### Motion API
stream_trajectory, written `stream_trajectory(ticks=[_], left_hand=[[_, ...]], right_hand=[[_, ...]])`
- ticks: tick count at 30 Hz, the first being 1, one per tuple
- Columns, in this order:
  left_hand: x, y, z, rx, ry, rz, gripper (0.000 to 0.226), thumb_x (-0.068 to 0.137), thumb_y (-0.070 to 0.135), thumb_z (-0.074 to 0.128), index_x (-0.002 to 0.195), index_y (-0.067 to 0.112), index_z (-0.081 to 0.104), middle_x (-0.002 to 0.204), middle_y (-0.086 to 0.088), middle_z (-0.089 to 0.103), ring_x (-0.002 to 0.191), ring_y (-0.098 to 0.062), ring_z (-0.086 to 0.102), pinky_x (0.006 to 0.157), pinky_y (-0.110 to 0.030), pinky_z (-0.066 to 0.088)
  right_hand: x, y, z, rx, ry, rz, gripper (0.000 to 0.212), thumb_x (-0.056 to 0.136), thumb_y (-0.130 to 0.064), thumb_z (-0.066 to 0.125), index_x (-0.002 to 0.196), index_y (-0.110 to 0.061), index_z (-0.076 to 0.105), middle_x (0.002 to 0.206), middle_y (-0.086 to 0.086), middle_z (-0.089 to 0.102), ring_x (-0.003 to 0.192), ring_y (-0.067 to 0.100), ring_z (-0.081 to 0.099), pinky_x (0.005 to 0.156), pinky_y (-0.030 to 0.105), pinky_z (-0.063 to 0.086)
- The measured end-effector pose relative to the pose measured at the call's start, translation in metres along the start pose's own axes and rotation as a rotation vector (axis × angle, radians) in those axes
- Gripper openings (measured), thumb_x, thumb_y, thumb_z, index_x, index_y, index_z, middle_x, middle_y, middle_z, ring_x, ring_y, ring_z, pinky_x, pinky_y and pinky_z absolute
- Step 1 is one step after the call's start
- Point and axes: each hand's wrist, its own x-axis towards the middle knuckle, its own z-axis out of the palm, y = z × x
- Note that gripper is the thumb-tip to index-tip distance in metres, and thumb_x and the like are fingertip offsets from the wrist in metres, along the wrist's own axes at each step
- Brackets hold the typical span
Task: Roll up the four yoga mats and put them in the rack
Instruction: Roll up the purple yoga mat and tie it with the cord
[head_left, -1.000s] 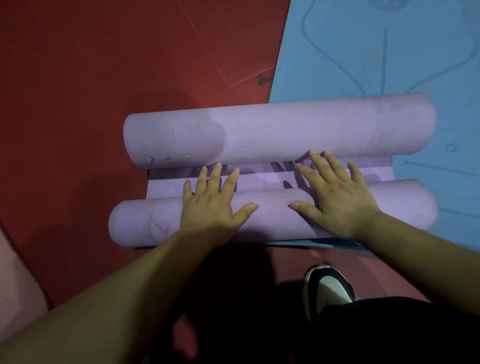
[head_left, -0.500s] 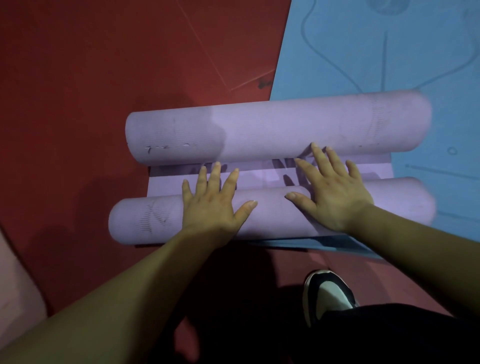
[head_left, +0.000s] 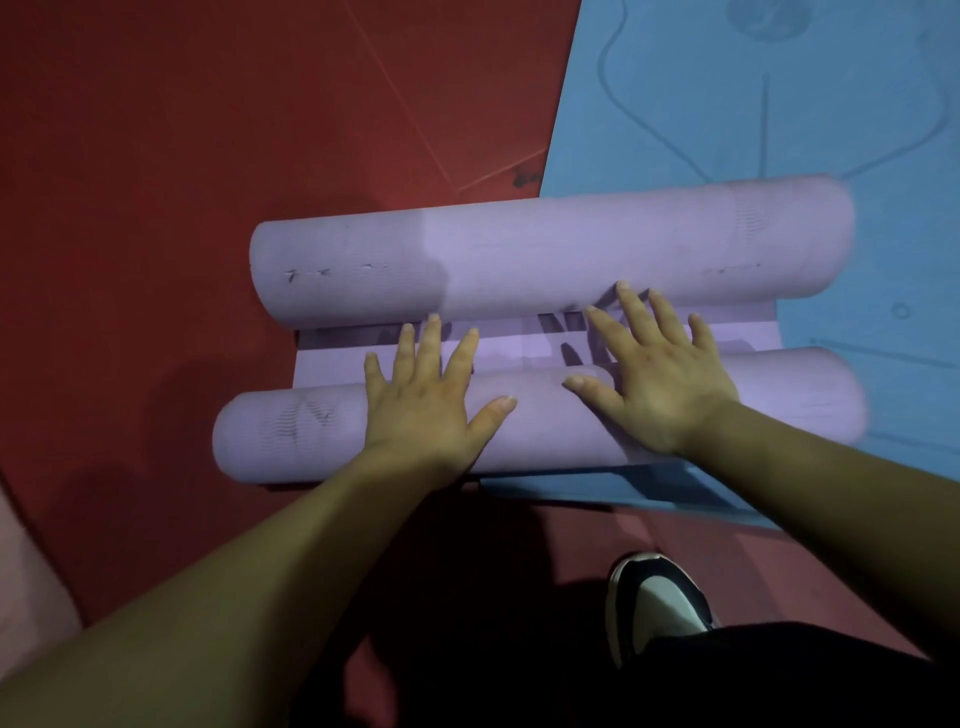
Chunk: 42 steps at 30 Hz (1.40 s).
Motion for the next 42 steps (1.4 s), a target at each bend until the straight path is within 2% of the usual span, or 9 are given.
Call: stream_trajectory(ticks=[6,15,19,27,32,36,42], left_hand=[[0.009,0.002,-0.001,-0.005,-0.02,-0.039,0.088,0.083,0.087,0.009,0.159,0.043,-0.003,0.17,-0.001,-0.011,0.156,-0.029,-0.009,0.123,-0.06,0.001],[0.016,0.001,-0.008,-0.002,-0.003,-0.011,0.09,0.084,0.088,0.011,0.159,0.041,-0.007,0.17,-0.004,-0.014,0.155,-0.028,-0.015,0.121,-0.062,-0.006],[0.009,0.001,-0.005,0.027,0.016,0.051,0.09,0.082,0.088,0.008,0.158,0.043,-0.008,0.169,-0.004,-0.016,0.155,-0.028,-0.015,0.12,-0.064,-0.004],[0.029,0.002,-0.009,0.023,0.038,0.015,0.09,0.082,0.088,0.009,0.159,0.042,-0.001,0.17,-0.005,-0.007,0.156,-0.03,-0.007,0.121,-0.065,0.001],[0.036,0.002,-0.015,0.013,0.037,0.008,0.092,0.081,0.088,0.008,0.159,0.04,-0.001,0.17,-0.005,-0.011,0.156,-0.029,-0.008,0.12,-0.066,0.0],[0.031,0.0,-0.015,0.046,0.04,0.071,0.092,0.08,0.089,0.008,0.158,0.042,-0.006,0.169,-0.006,-0.016,0.156,-0.029,-0.012,0.12,-0.066,-0.003],[0.038,-0.001,-0.013,0.043,0.043,0.053,0.088,0.084,0.086,0.009,0.159,0.042,-0.003,0.17,-0.005,-0.012,0.156,-0.031,-0.007,0.12,-0.066,0.0]], right_hand=[[0.005,-0.001,-0.005,-0.008,0.02,-0.007,0.091,0.083,-0.09,0.005,0.16,-0.041,0.001,0.169,-0.001,-0.014,0.156,0.028,-0.011,0.122,0.062,0.004],[0.007,-0.002,-0.006,-0.053,0.001,-0.022,0.093,0.082,-0.091,0.001,0.16,-0.041,0.0,0.169,-0.002,-0.015,0.156,0.027,-0.011,0.122,0.063,0.004],[0.019,0.0,-0.011,-0.023,0.025,-0.033,0.092,0.083,-0.09,0.004,0.16,-0.039,0.003,0.169,-0.001,-0.014,0.156,0.027,-0.011,0.121,0.064,0.005],[0.014,-0.001,-0.01,-0.042,0.062,-0.033,0.09,0.084,-0.088,0.003,0.16,-0.039,0.009,0.17,0.0,-0.012,0.156,0.029,-0.006,0.122,0.064,0.005],[0.02,0.0,-0.012,-0.018,0.067,-0.021,0.09,0.084,-0.088,0.006,0.16,-0.038,0.012,0.17,0.002,-0.009,0.157,0.027,-0.003,0.122,0.062,0.007],[0.037,0.003,-0.018,0.016,0.08,-0.008,0.09,0.084,-0.086,0.01,0.159,-0.037,0.015,0.17,0.003,-0.007,0.157,0.028,-0.003,0.122,0.061,0.009],[0.039,0.002,-0.021,0.006,0.088,-0.016,0.092,0.082,-0.086,0.009,0.159,-0.037,0.016,0.17,0.004,-0.007,0.156,0.03,-0.003,0.122,0.06,0.008]])
